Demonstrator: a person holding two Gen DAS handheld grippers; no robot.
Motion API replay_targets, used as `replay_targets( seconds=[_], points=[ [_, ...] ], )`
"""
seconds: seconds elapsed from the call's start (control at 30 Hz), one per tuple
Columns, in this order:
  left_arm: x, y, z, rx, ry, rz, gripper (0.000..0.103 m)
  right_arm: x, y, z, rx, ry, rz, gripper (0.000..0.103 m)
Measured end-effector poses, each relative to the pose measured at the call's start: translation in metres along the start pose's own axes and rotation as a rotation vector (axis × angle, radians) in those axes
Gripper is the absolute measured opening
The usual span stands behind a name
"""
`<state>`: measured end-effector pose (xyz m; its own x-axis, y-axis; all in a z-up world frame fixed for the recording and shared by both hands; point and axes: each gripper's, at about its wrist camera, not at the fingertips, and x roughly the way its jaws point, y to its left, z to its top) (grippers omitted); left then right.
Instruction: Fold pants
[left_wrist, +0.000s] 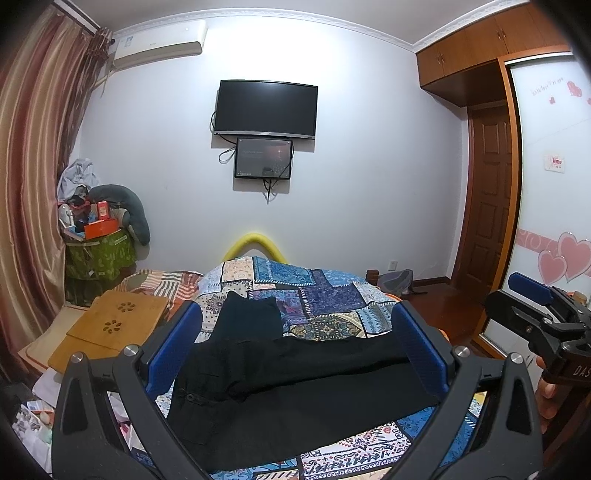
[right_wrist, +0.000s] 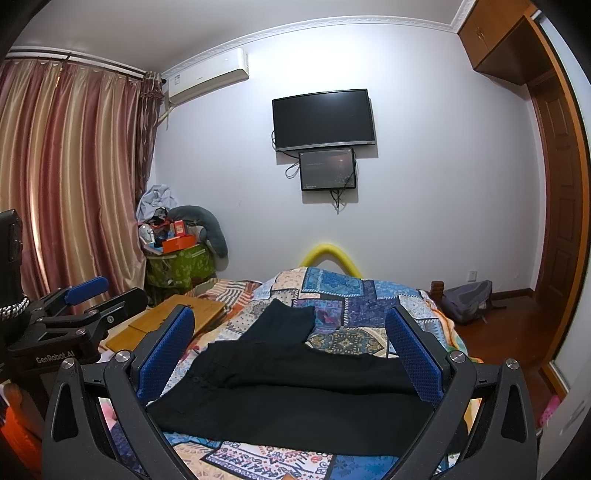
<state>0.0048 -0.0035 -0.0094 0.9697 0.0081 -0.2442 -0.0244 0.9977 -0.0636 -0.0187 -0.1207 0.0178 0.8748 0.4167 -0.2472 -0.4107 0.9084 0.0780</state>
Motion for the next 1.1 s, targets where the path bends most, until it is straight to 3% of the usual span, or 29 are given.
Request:
replay_targets(
  seconds=[1.1],
  points=[
    [-0.0009,0.0,0.0025,-0.009,-0.01,-0.001,0.103,0.0046,0.0022,-0.0029,0.006,0.013,0.009,0.103]
  ],
)
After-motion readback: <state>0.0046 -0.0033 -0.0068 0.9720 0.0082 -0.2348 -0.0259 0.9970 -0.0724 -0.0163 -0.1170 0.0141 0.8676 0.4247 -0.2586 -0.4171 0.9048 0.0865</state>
